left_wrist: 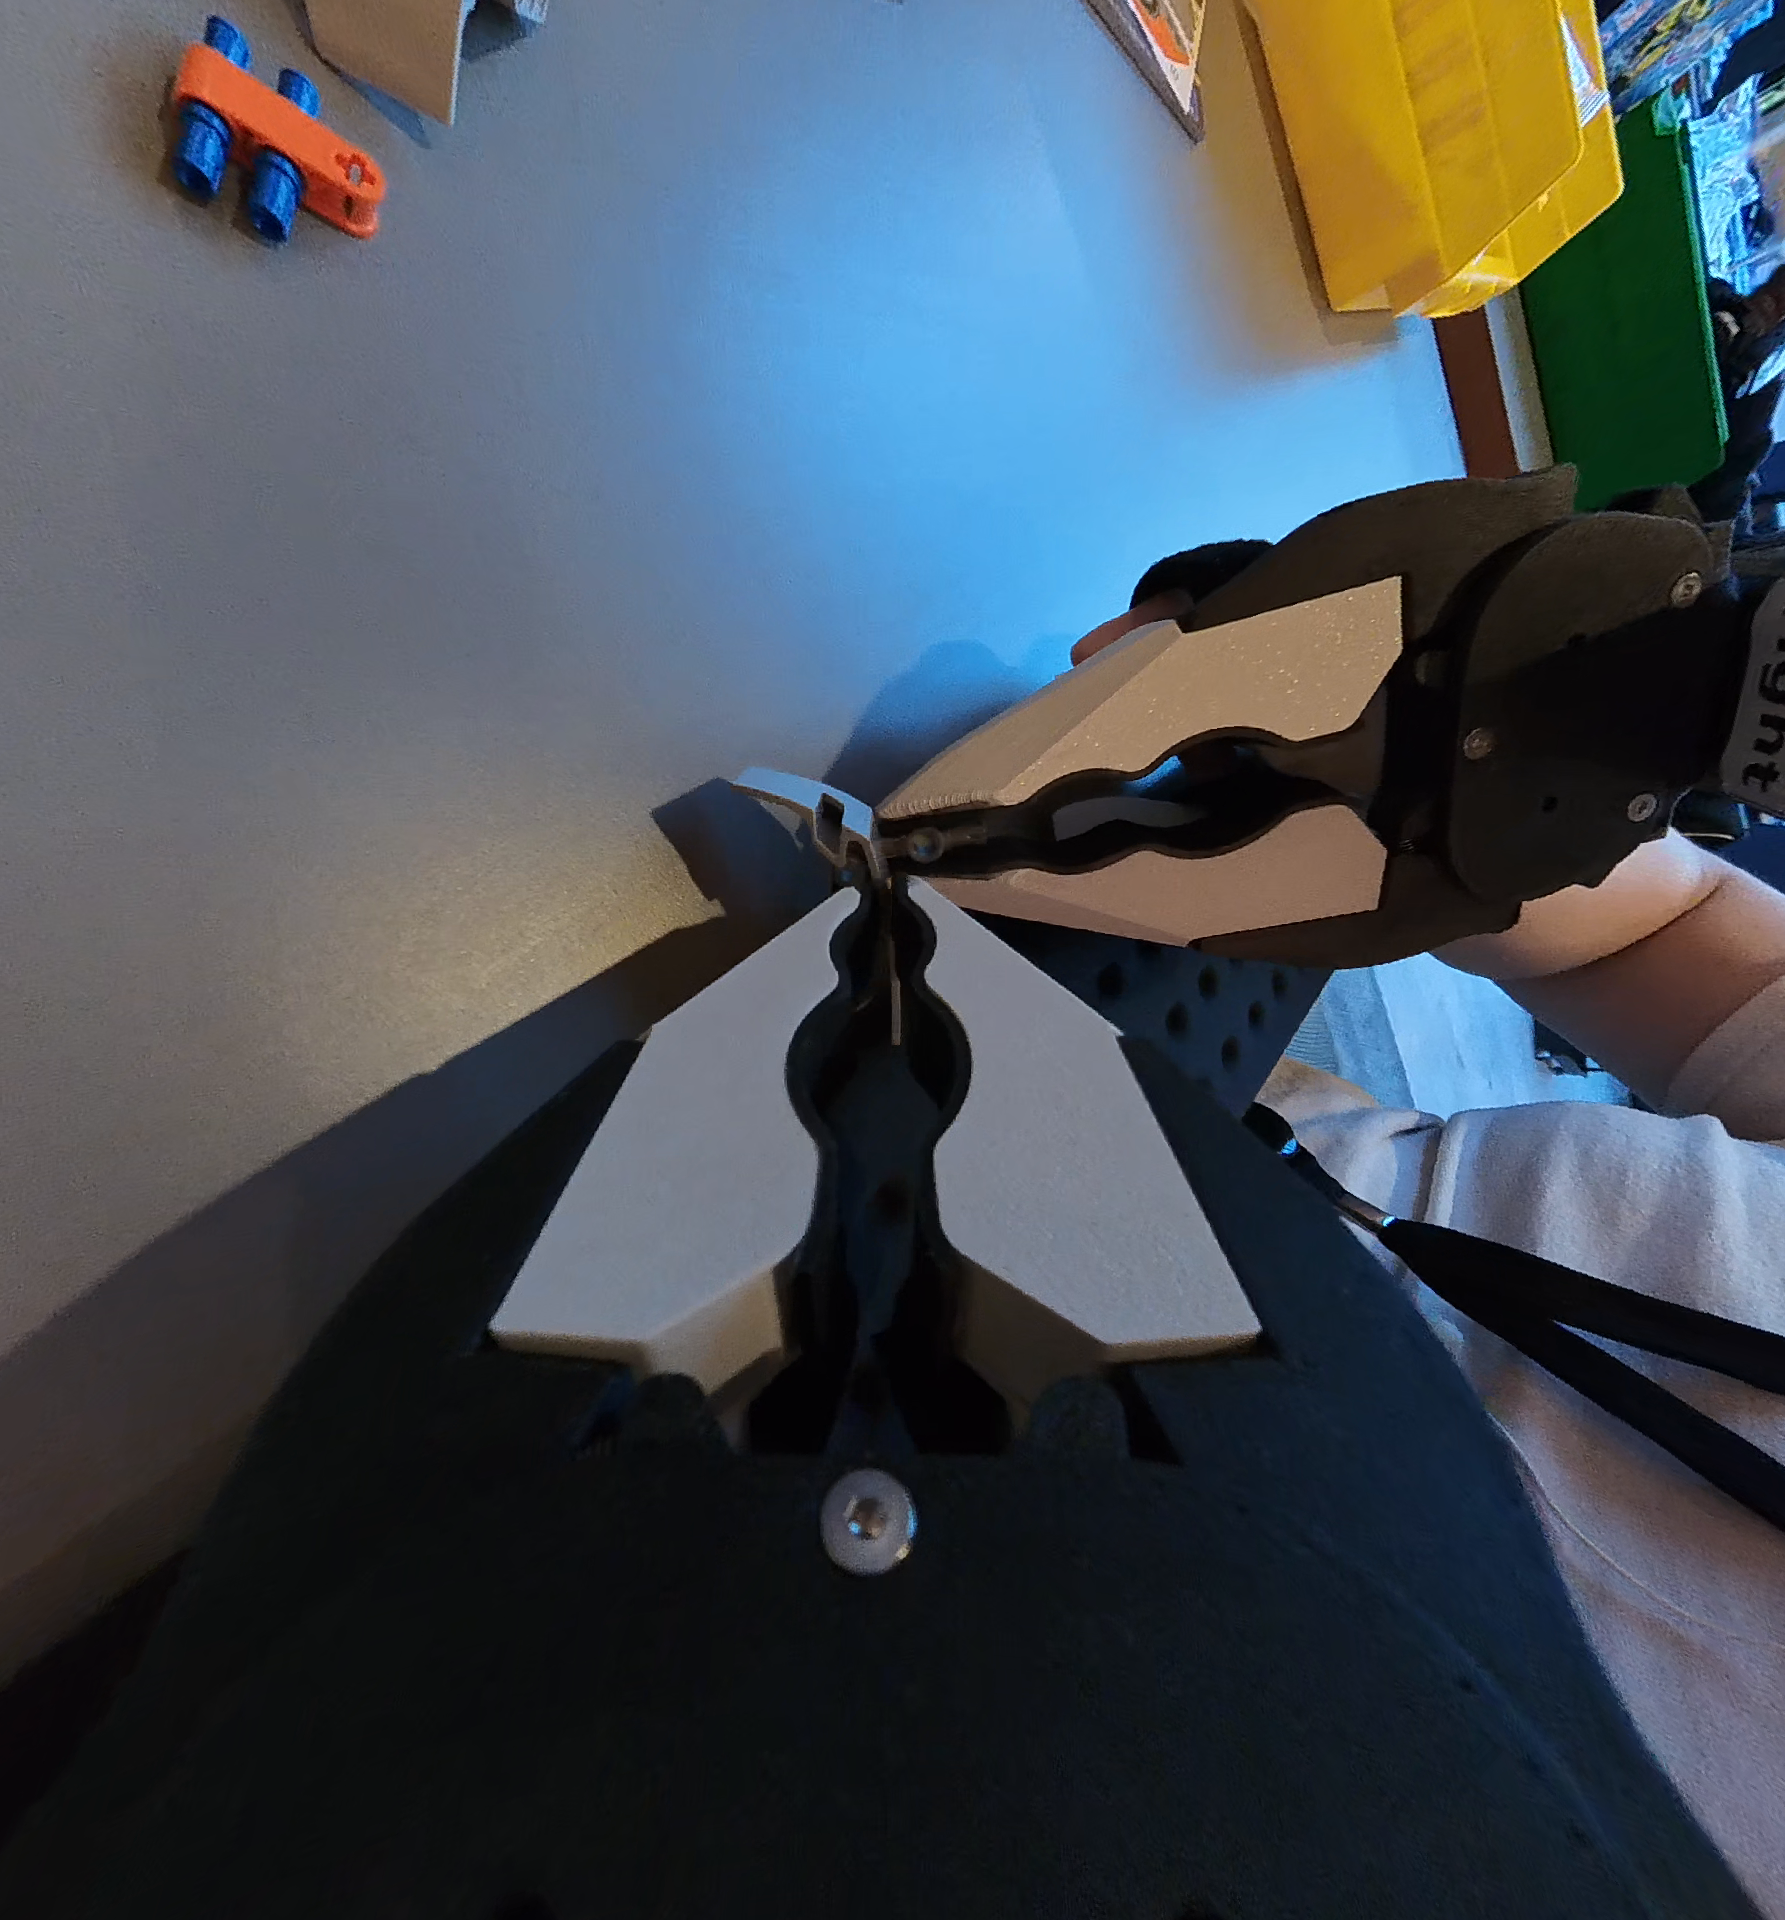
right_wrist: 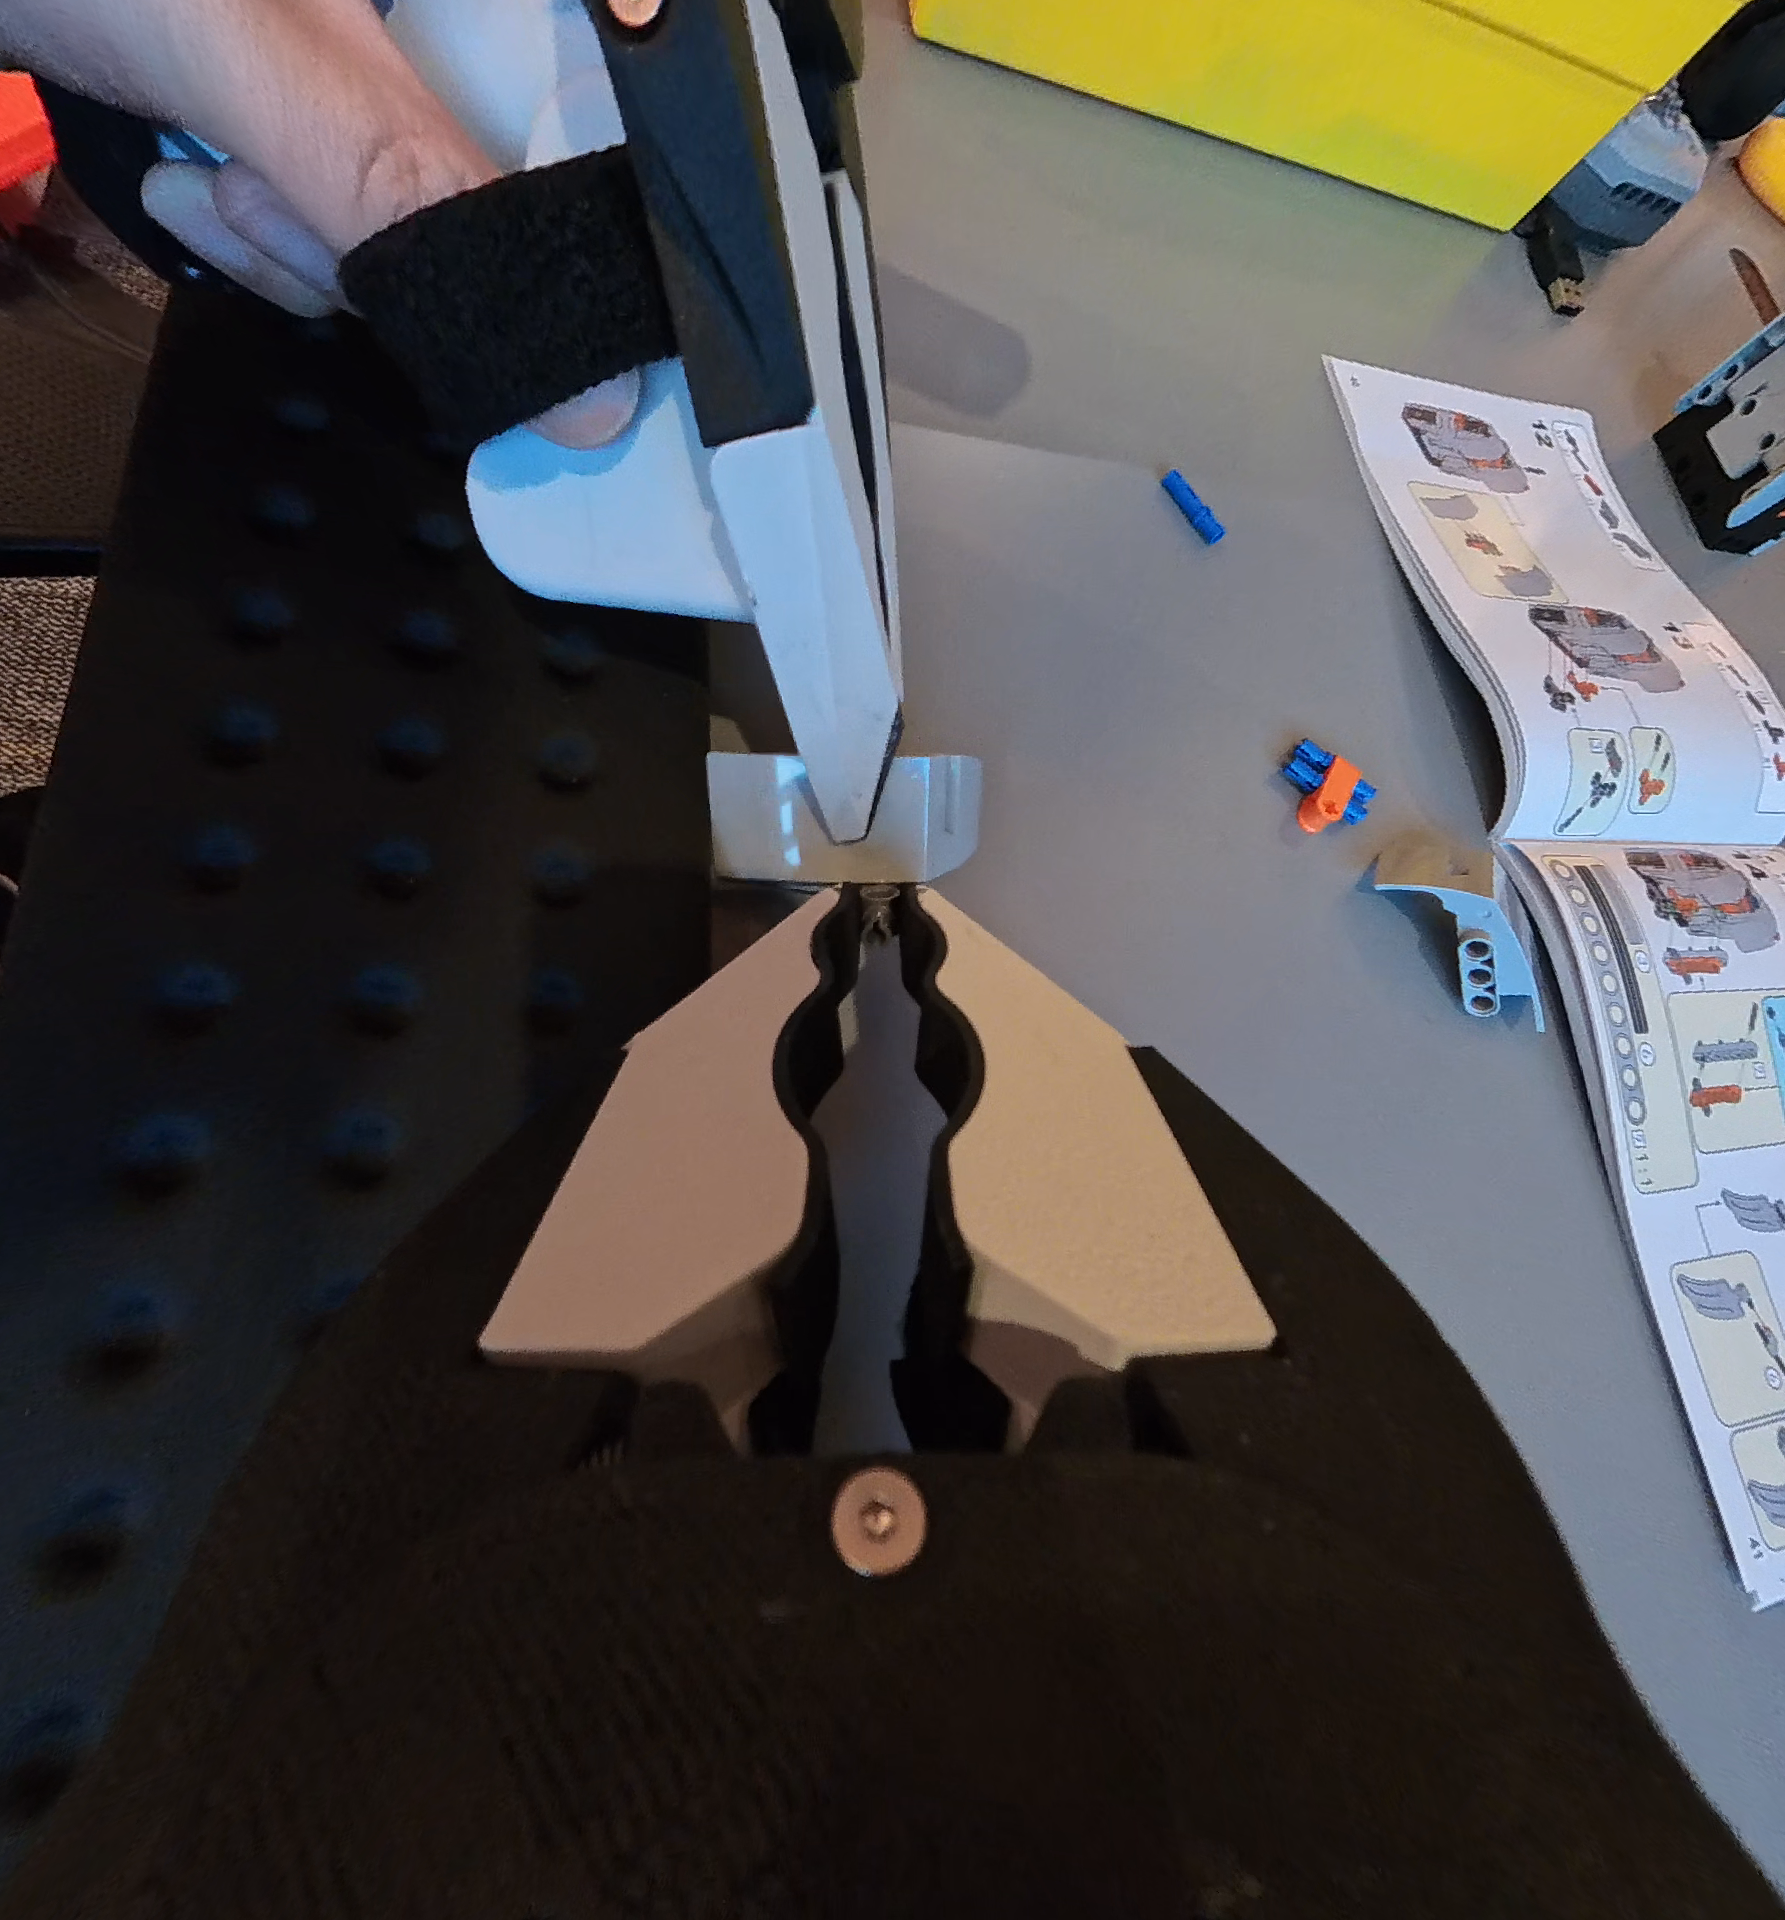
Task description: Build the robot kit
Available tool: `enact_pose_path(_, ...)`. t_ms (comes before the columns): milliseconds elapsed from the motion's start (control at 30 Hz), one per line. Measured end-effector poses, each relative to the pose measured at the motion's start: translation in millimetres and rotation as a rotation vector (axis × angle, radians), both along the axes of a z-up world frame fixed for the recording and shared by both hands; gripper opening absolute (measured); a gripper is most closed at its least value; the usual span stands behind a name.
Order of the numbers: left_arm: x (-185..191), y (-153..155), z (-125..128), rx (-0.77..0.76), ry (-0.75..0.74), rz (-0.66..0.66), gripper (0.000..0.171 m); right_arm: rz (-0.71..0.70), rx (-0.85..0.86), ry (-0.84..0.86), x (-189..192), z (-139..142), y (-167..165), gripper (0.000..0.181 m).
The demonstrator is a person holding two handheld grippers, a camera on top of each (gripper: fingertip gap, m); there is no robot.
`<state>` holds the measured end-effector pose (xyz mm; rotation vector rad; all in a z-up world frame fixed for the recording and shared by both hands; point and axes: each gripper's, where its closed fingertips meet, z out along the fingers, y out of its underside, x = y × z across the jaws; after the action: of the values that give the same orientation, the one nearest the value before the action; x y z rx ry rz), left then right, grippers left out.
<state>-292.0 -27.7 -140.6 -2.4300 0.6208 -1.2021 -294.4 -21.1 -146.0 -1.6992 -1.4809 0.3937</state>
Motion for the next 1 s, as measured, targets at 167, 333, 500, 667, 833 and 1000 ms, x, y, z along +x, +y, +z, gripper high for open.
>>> enact_pose_path(167,-1,1,4,0.035,-0.023,-0.015,0.000,-0.004,0.007,0.010,1,2,1,0.006)
enact_pose_path(333,-23,22,38,0.119,-0.223,0.032,0.000,-0.033,0.005,0.041,8,7,8,0.006)
enact_pose_path(500,-63,66,90,0.323,-0.361,0.101,0.000,-0.048,-0.028,0.090,13,11,14,0.006)
enact_pose_path(667,-91,111,118,0.504,-0.269,0.090,0.000,-0.072,-0.021,0.112,18,14,19,0.006)
enact_pose_path(833,-94,152,180,0.723,-0.264,-0.036,0.000,-0.096,-0.013,0.114,24,14,28,0.006)
enact_pose_path(1000,-74,169,246,1.012,-0.425,-0.125,0.000,-0.126,-0.013,0.125,30,14,37,0.006)
